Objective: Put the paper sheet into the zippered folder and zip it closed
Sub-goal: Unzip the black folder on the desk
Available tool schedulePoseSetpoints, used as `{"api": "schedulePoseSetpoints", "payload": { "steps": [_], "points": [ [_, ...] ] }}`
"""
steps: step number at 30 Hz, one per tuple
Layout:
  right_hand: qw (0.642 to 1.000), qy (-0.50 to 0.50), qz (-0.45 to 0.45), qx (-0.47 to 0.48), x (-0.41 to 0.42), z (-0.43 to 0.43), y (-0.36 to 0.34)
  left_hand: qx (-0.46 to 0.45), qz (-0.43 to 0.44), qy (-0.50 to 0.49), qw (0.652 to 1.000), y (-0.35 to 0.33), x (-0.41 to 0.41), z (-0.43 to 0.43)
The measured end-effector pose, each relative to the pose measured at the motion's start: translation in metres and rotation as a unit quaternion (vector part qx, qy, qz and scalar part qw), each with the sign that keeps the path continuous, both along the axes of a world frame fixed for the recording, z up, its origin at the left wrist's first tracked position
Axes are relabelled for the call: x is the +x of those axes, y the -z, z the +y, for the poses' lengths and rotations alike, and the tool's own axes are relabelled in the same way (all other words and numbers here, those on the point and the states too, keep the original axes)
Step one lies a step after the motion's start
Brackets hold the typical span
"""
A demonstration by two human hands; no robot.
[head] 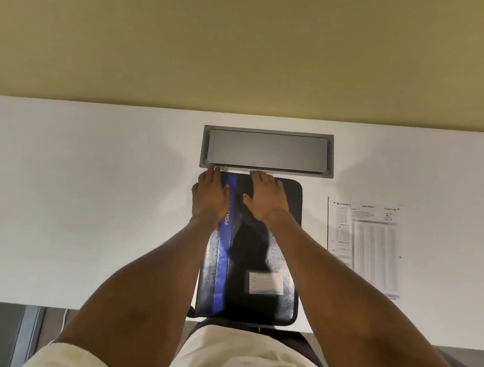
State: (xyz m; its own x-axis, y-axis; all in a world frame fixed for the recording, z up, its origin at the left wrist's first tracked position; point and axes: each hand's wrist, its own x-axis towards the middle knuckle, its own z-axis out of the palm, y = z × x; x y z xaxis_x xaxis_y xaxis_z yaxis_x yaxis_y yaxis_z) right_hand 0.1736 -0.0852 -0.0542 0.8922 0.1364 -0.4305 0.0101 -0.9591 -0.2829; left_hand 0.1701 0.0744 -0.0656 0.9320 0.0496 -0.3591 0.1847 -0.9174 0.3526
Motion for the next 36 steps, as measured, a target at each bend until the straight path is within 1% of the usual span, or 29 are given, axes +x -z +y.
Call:
{"api": "schedulePoseSetpoints", "payload": {
  "steps": [6, 12, 16, 18, 22, 27, 29, 36],
  "points": [
    [0.999, -0.034, 0.0, -0.007, 0.023, 0.018, 0.009, 0.026, -0.01, 0.031, 0.999, 0.008, 0.025, 0.007],
    [0.999, -0.04, 0.009, -0.013, 0.036, 0.029, 0.012, -0.044, 0.037, -0.011, 0.998, 0.012, 0.039, 0.005],
    [0.999, -0.037, 0.019, 0.024, 0.045, 0.036, 0.011, -0.063, 0.093, -0.018, 0.994, 0.013, 0.051, 0.002],
    [0.998, -0.044, 0.02, 0.039, 0.05, 0.04, 0.01, -0.075, 0.106, -0.02, 0.991, 0.012, 0.057, 0.002],
    [0.997, -0.058, 0.024, 0.04, 0.063, 0.04, 0.007, -0.102, 0.09, -0.035, 0.99, 0.01, 0.058, 0.004],
    [0.994, -0.107, 0.033, -0.006, 0.075, 0.04, 0.003, -0.129, 0.052, -0.069, 0.988, 0.005, 0.051, 0.006],
    [0.993, -0.111, 0.029, -0.014, 0.077, 0.04, 0.003, -0.141, 0.04, -0.071, 0.987, 0.004, 0.047, 0.006],
    [0.996, -0.07, 0.032, 0.038, 0.081, 0.041, -0.004, -0.149, 0.043, -0.074, 0.985, -0.004, 0.044, 0.003]
  ]
}}
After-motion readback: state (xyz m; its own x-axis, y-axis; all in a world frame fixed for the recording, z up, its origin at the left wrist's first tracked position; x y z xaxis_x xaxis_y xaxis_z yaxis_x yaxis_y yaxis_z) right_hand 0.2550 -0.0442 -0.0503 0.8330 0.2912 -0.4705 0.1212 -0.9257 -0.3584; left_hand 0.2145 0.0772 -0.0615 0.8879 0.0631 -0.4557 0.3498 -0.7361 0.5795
